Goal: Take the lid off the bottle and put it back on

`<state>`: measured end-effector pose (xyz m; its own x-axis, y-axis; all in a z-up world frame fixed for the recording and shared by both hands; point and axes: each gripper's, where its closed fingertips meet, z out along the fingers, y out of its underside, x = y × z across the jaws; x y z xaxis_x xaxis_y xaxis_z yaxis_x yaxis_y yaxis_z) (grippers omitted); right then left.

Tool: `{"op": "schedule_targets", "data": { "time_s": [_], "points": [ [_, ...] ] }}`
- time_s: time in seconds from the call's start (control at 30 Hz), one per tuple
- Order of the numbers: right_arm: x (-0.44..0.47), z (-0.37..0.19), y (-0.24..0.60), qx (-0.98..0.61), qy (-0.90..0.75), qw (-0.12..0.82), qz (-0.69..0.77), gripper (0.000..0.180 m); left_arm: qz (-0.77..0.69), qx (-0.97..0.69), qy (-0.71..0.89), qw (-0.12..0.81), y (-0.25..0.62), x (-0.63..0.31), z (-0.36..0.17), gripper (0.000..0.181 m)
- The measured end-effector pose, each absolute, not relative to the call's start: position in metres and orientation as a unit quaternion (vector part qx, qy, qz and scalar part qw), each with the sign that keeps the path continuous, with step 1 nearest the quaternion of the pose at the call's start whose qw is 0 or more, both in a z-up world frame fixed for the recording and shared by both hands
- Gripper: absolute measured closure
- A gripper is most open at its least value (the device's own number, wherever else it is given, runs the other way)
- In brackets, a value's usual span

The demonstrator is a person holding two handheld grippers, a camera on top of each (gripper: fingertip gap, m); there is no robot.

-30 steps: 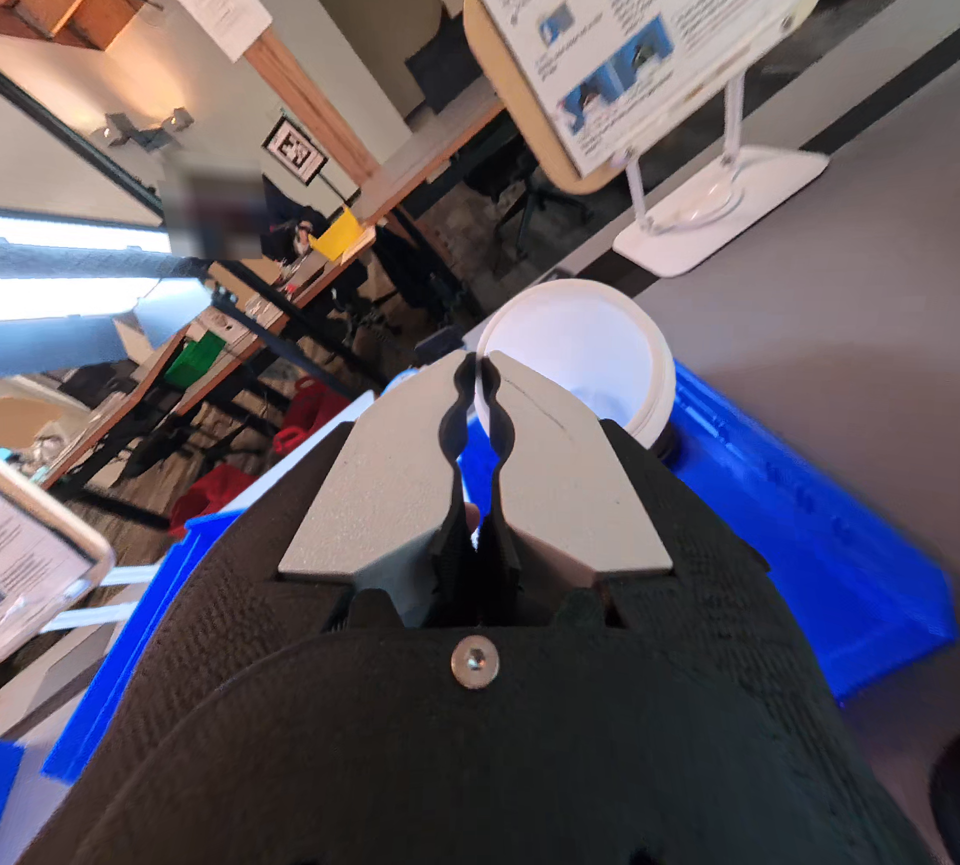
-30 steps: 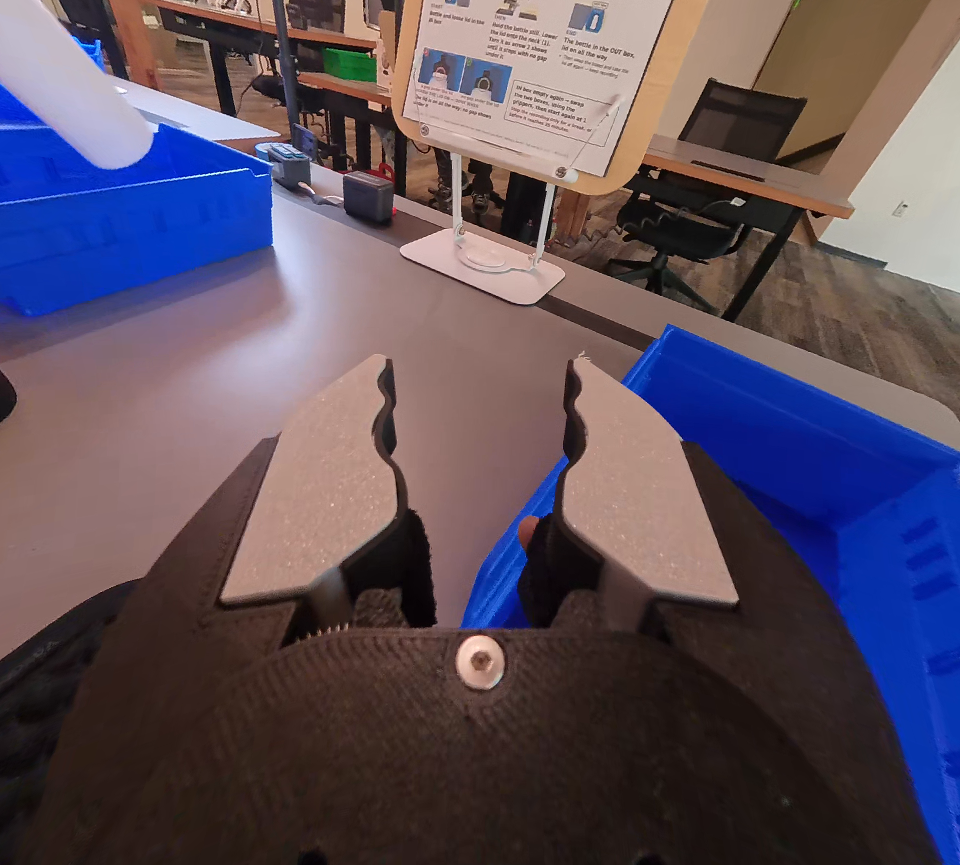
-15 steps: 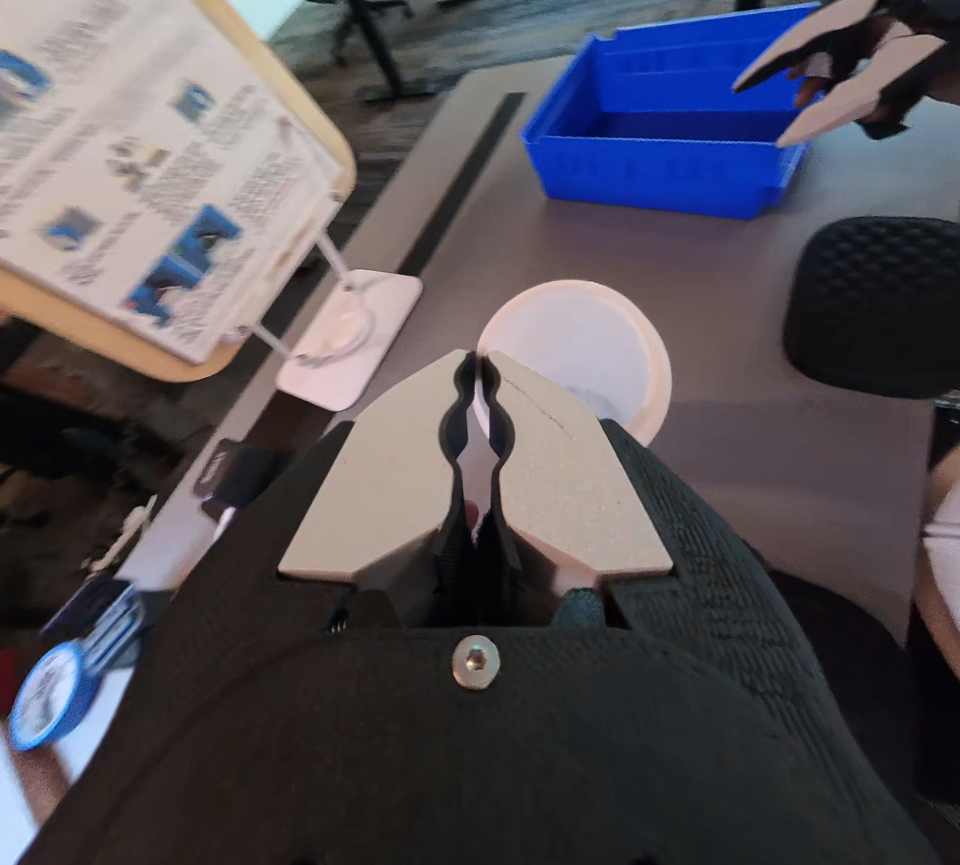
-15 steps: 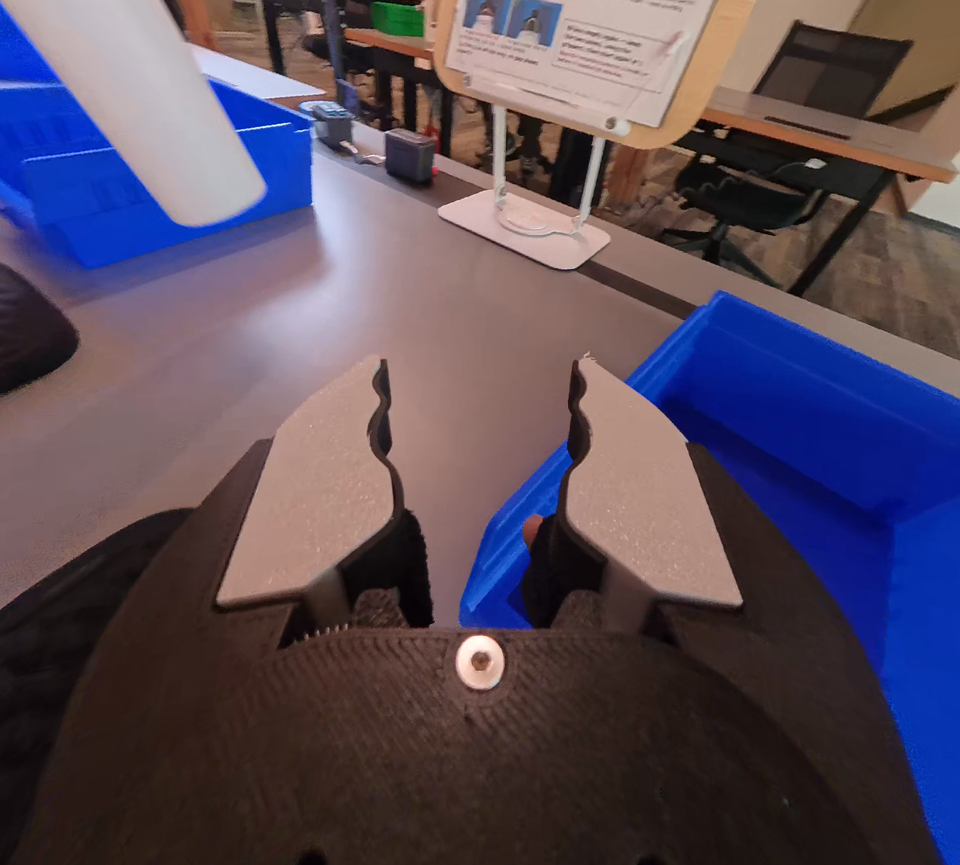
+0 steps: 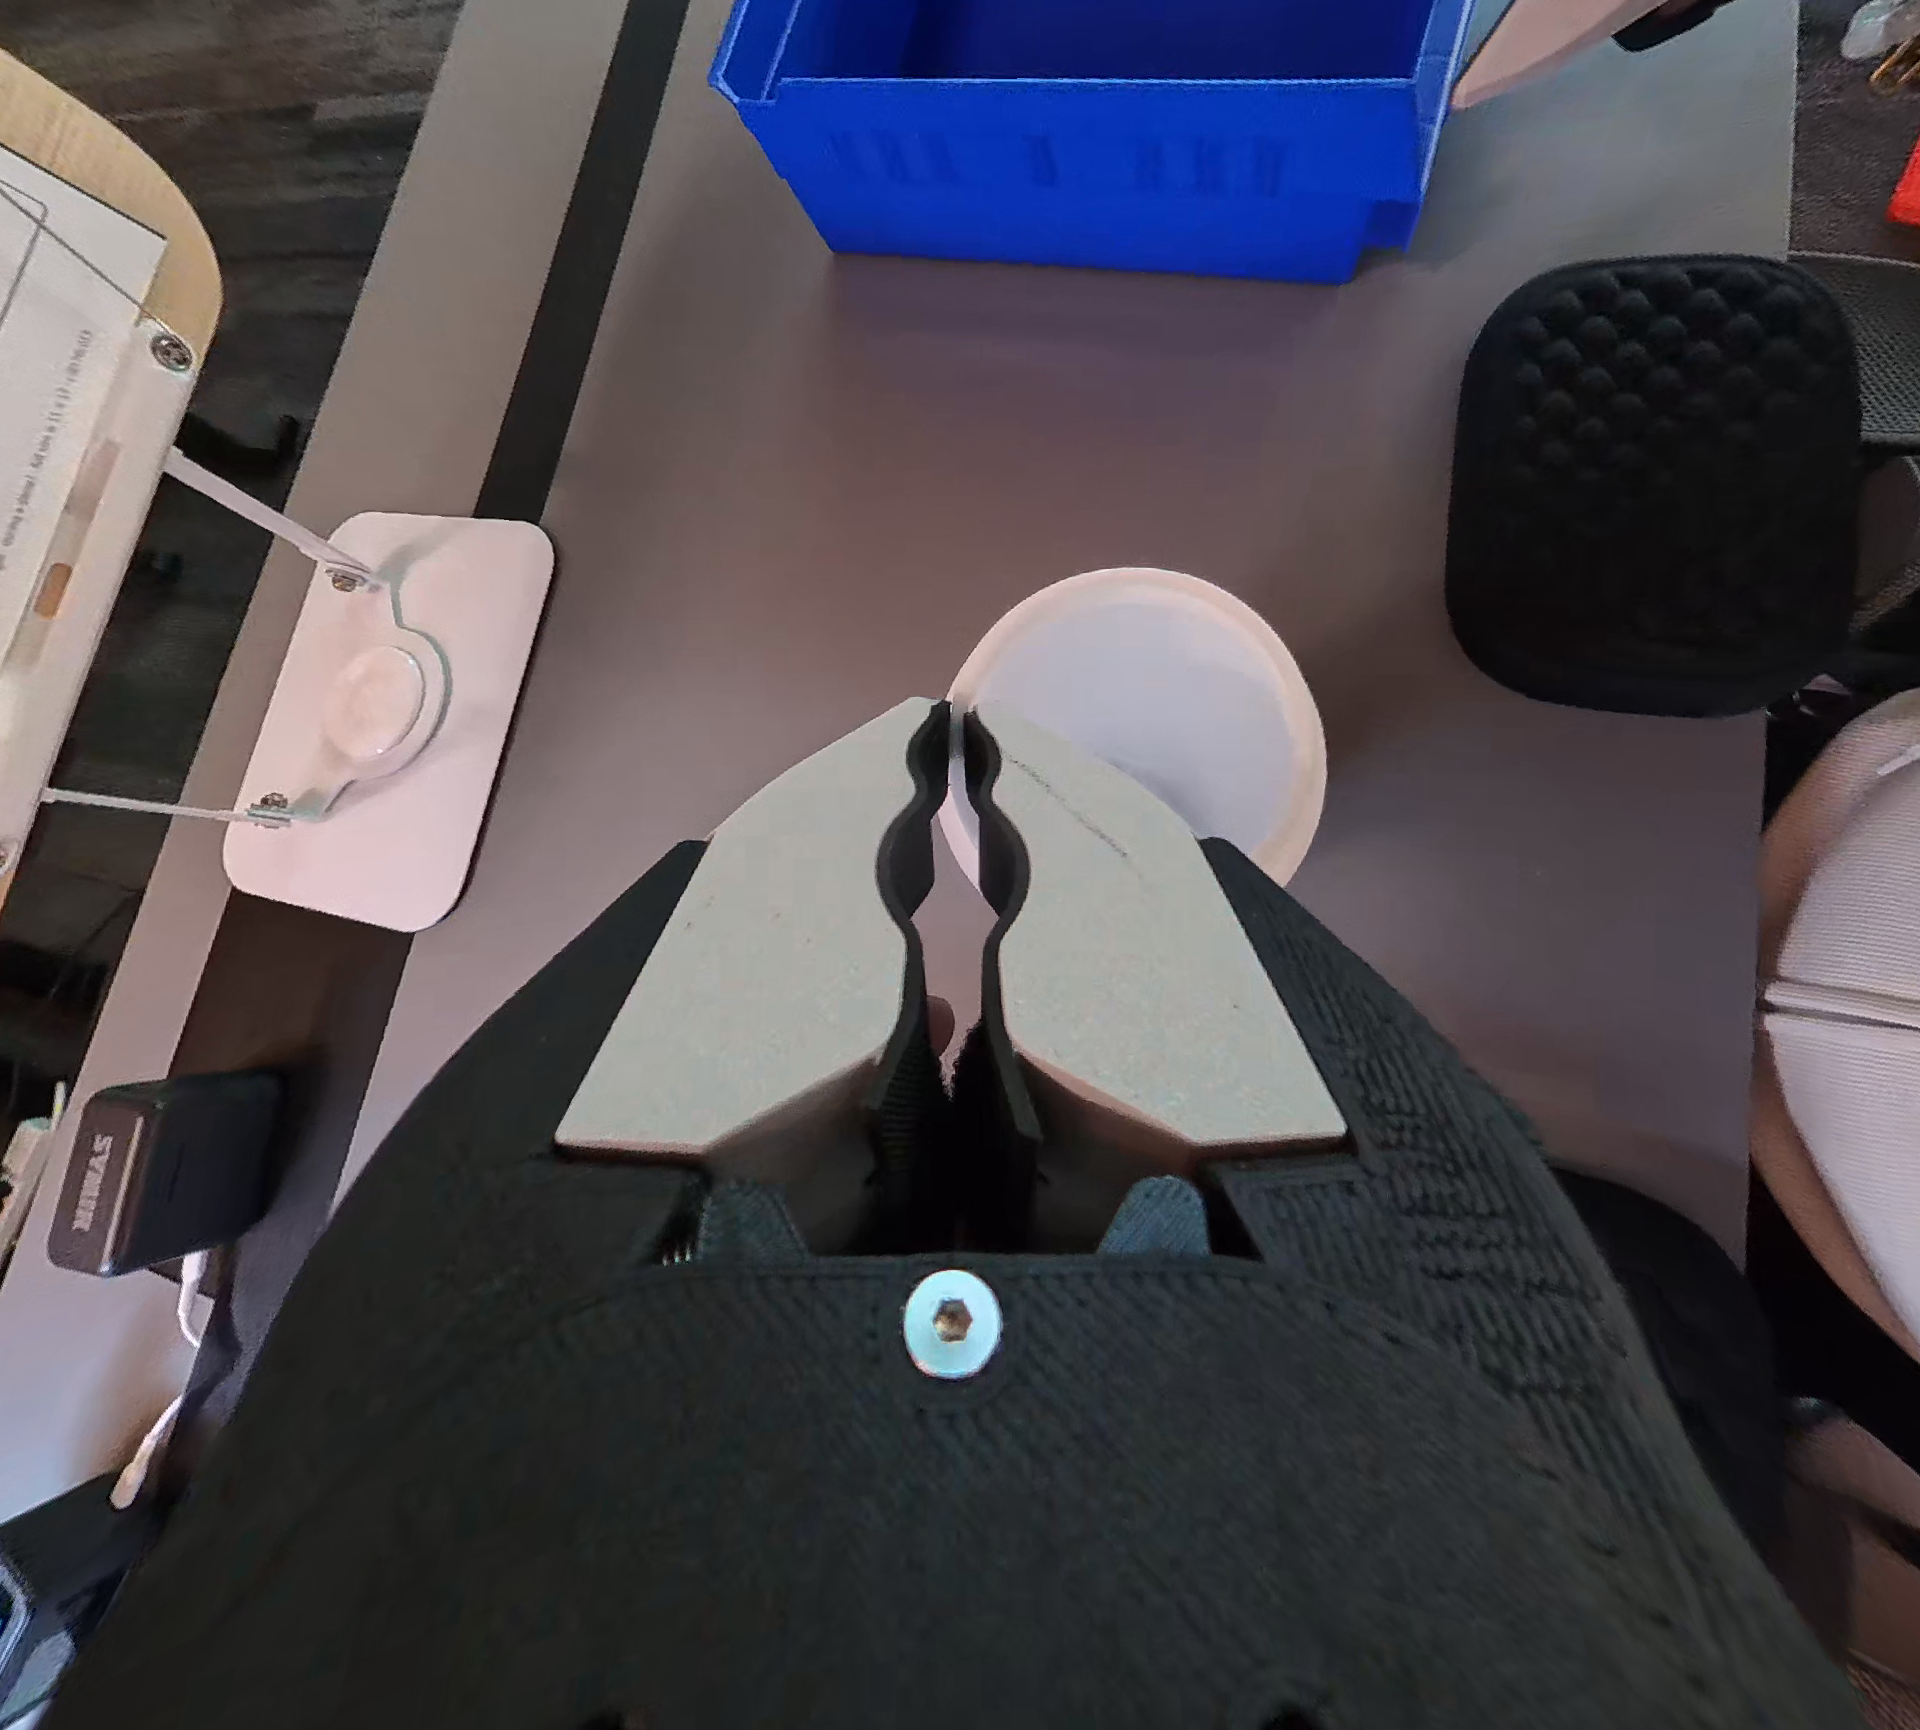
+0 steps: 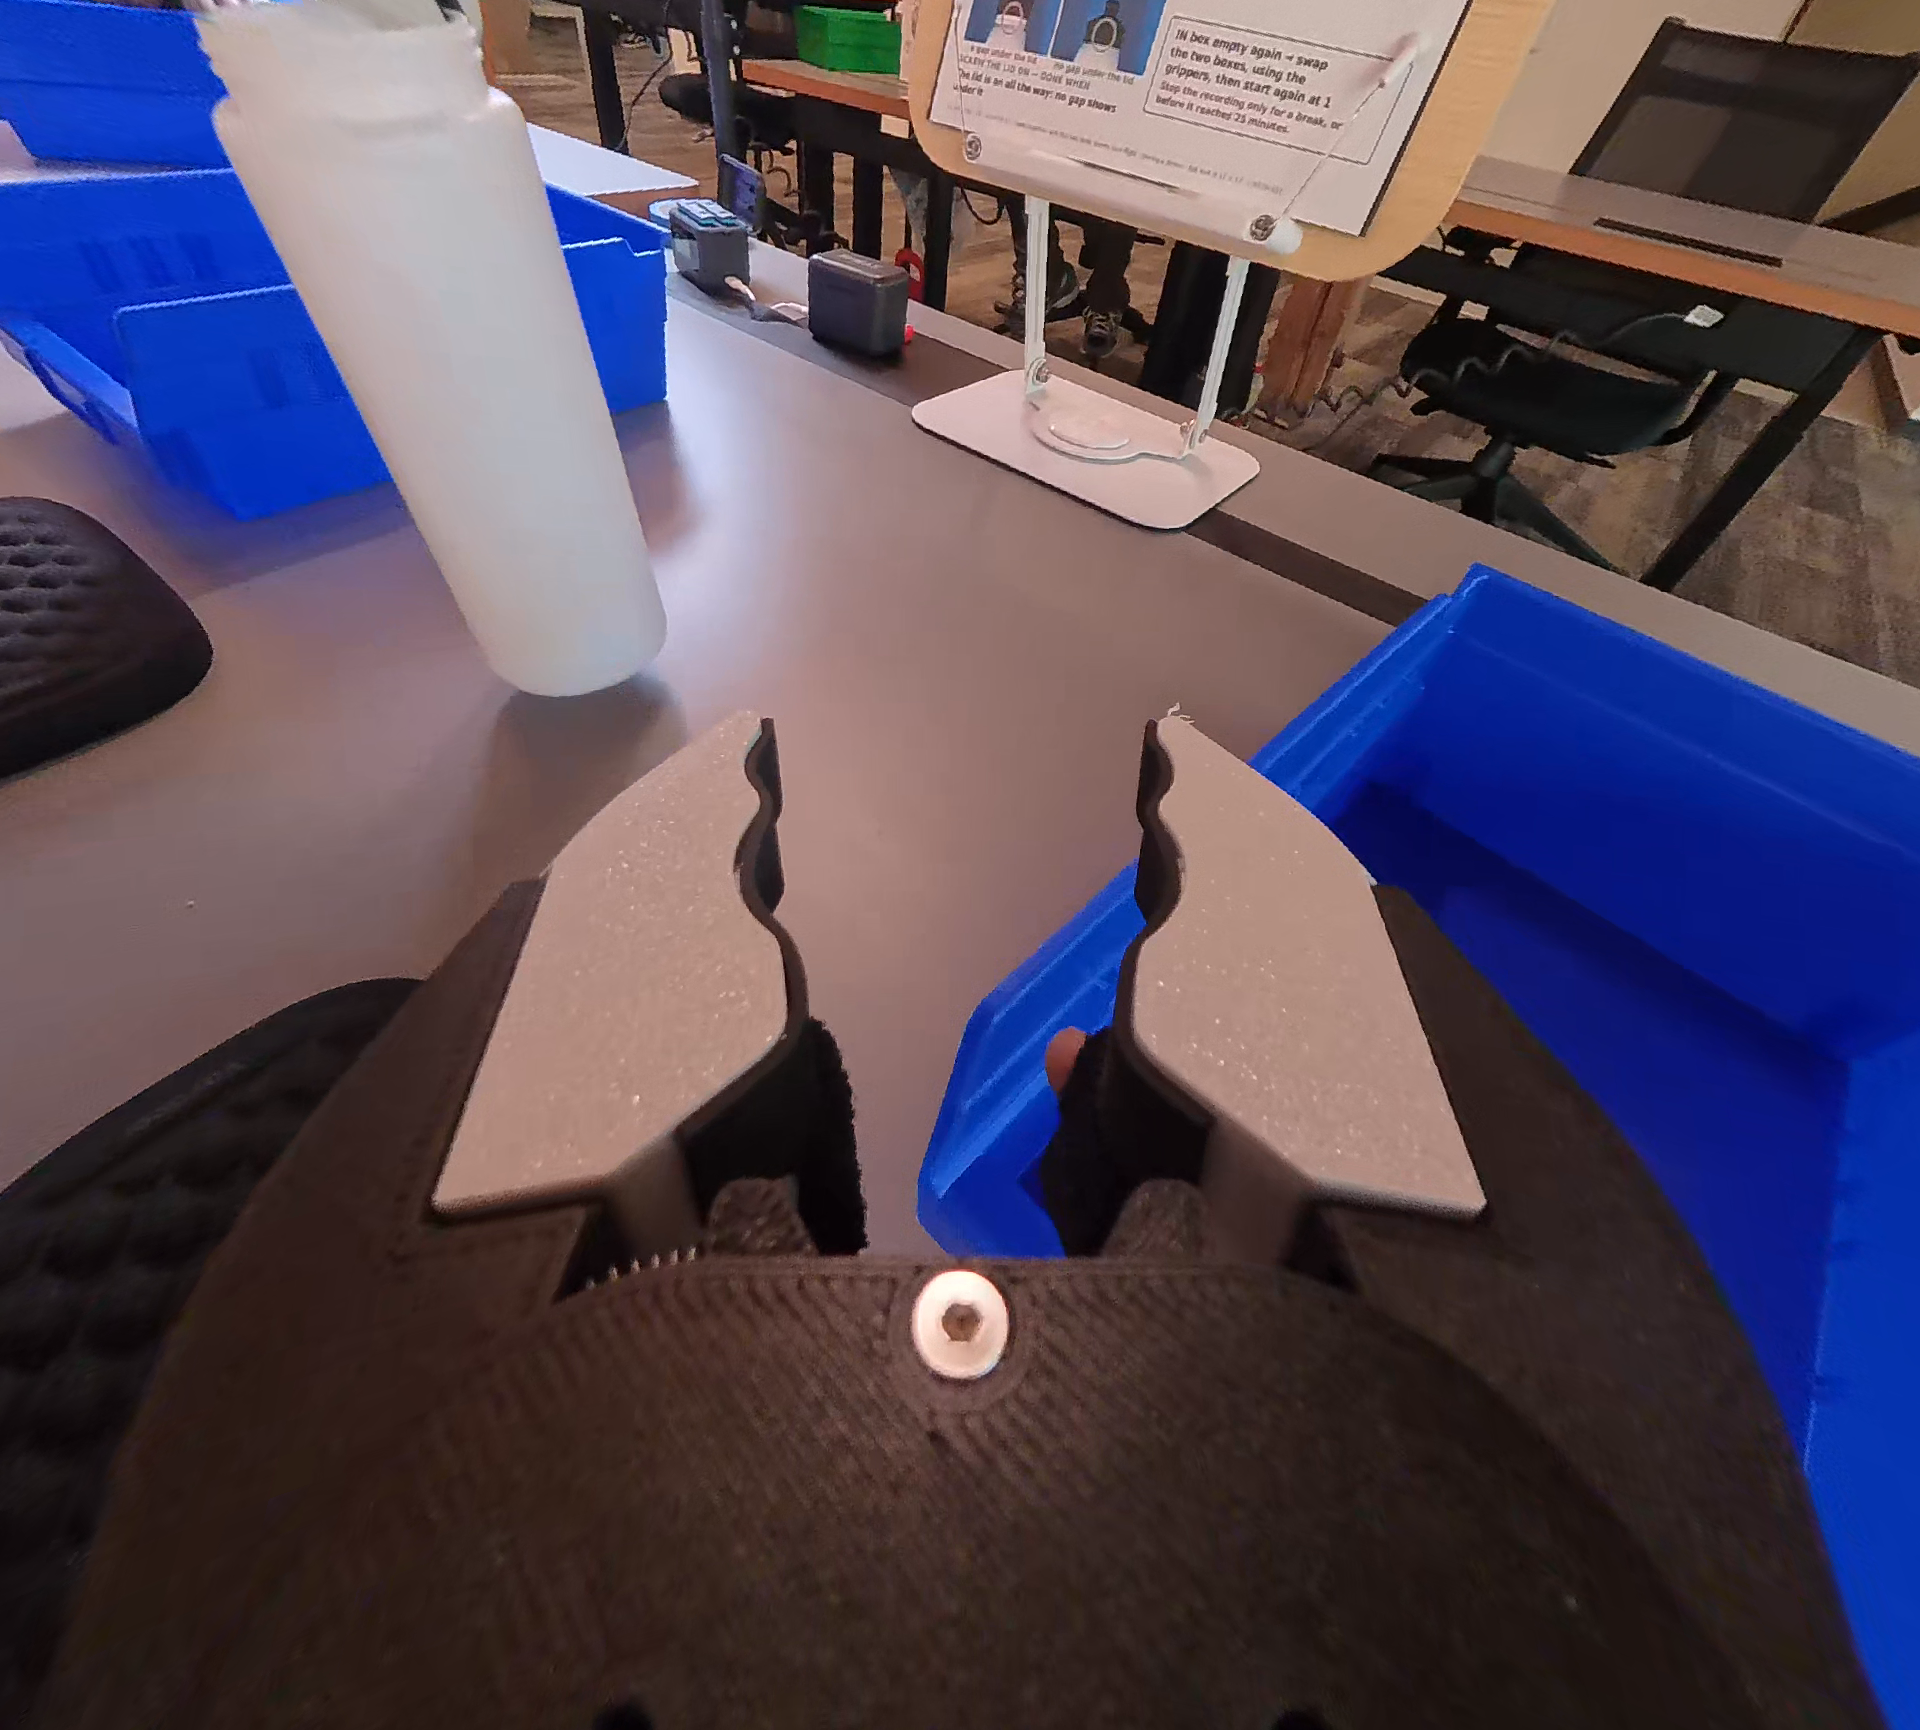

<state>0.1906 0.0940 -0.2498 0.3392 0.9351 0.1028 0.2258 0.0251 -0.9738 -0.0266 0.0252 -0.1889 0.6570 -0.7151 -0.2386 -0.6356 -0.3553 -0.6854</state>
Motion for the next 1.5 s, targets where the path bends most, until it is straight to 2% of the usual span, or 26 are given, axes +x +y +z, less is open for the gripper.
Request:
{"op": "schedule_targets", "data": {
  "time_s": [0.03, 0.23, 0.4, 0.5, 0.67, 0.83, 0.93, 1.0, 1.1, 1.23, 1.43, 1.5],
  "points": [
    [0.191, -0.249, 0.094, -0.616, -0.47, 0.54, 0.329, 0.113, -0.053, -0.824, 0.409, 0.389, 0.027, -0.027, -0.191, 0.178],
    [0.193, -0.249, 0.096, -0.617, -0.468, 0.542, 0.327, 0.113, -0.063, -0.836, 0.391, 0.38, 0.035, -0.03, -0.204, 0.178],
    [0.194, -0.25, 0.096, -0.618, -0.468, 0.541, 0.327, 0.113, -0.043, -0.842, 0.382, 0.378, 0.038, -0.034, -0.208, 0.142],
    [0.193, -0.251, 0.096, -0.619, -0.47, 0.538, 0.326, 0.113, -0.033, -0.839, 0.372, 0.396, 0.036, -0.043, -0.202, 0.131],
    [0.194, -0.253, 0.097, -0.622, -0.47, 0.536, 0.322, 0.113, -0.035, -0.83, 0.346, 0.435, 0.023, -0.073, -0.179, 0.129],
    [0.198, -0.25, 0.098, -0.621, -0.462, 0.543, 0.326, 0.113, 0.016, -0.818, 0.263, 0.511, 0.008, -0.151, -0.158, 0.128],
    [0.198, -0.25, 0.098, -0.621, -0.462, 0.542, 0.327, 0.113, 0.037, -0.848, 0.191, 0.492, -0.006, -0.219, -0.189, 0.115],
    [0.198, -0.25, 0.098, -0.621, -0.463, 0.543, 0.325, 0.113, 0.049, -0.884, 0.164, 0.435, -0.017, -0.258, -0.234, 0.099],
    [0.194, -0.249, 0.095, -0.619, -0.465, 0.54, 0.33, 0.114, 0.024, -0.921, 0.12, 0.369, -0.026, -0.289, -0.297, 0.087],
    [0.191, -0.249, 0.092, -0.62, -0.475, 0.537, 0.32, 0.113, 0.025, -0.942, 0.088, 0.322, -0.022, -0.317, -0.346, 0.087],
    [0.19, -0.245, 0.091, -0.619, -0.477, 0.538, 0.315, 0.114, 0.062, -0.954, 0.134, 0.262, -0.011, -0.325, -0.382, 0.095],
    [0.189, -0.247, 0.091, -0.621, -0.477, 0.536, 0.316, 0.114, 0.051, -0.951, 0.127, 0.276, -0.003, -0.321, -0.384, 0.1]
  ]
}}
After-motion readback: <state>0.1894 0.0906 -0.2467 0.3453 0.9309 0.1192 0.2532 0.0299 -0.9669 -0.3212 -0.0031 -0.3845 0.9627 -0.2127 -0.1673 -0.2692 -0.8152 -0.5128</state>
